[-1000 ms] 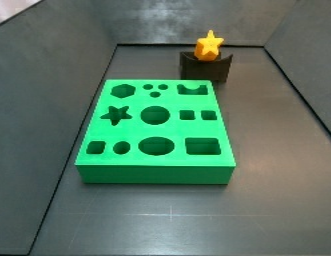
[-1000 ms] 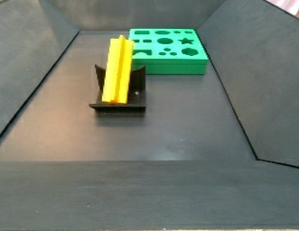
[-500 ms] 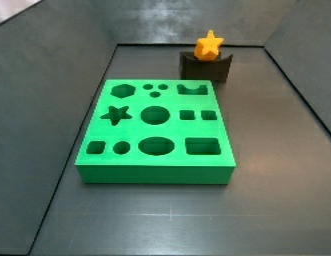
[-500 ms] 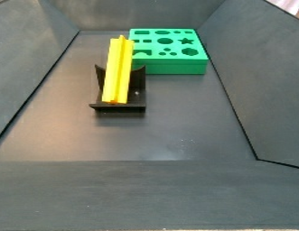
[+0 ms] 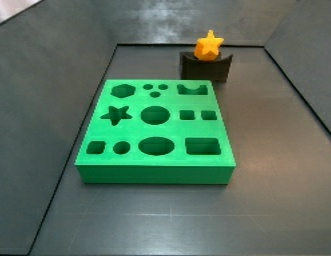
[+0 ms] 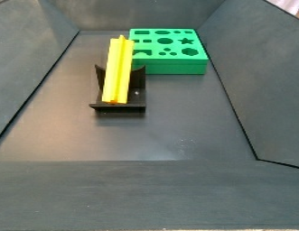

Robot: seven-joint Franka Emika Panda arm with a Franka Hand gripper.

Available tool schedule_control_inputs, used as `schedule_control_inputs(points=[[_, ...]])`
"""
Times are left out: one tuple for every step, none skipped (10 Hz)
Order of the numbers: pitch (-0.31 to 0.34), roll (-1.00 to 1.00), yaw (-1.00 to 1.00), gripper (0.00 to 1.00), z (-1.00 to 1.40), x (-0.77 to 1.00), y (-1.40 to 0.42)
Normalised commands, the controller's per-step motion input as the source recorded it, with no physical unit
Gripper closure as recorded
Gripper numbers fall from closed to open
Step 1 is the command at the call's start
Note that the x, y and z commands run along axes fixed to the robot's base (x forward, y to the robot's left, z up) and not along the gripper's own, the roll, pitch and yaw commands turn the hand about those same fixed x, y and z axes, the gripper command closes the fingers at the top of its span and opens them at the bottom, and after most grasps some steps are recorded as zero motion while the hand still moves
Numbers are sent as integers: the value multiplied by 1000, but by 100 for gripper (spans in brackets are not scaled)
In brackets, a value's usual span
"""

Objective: Pick up the star object. Move up. Place the star object on the fixture. Regrasp the star object. Move to above the board. Insert the star object.
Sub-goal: Regrasp the star object.

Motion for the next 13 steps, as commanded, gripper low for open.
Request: schedule_control_inputs(points=[[105, 1000, 71, 0, -7, 97, -45], [152, 1000, 109, 0, -10, 101, -47], [169, 966, 129, 0, -7, 101, -50], [160, 713, 152, 0, -10, 102, -52], [140, 460, 178, 0, -13, 103, -53], [120, 298, 195, 0, -5, 99, -43], [78, 189, 204, 0, -1, 84, -36], [45, 165, 202, 0, -7, 78, -38], [73, 152, 228, 0, -1000, 31, 48], [60, 148, 219, 0, -1000, 36, 47], [16, 143, 198, 0, -1000, 48, 42], [-26, 126, 184, 0, -1000, 59, 36], [-79, 95, 148, 0, -1000, 76, 34]])
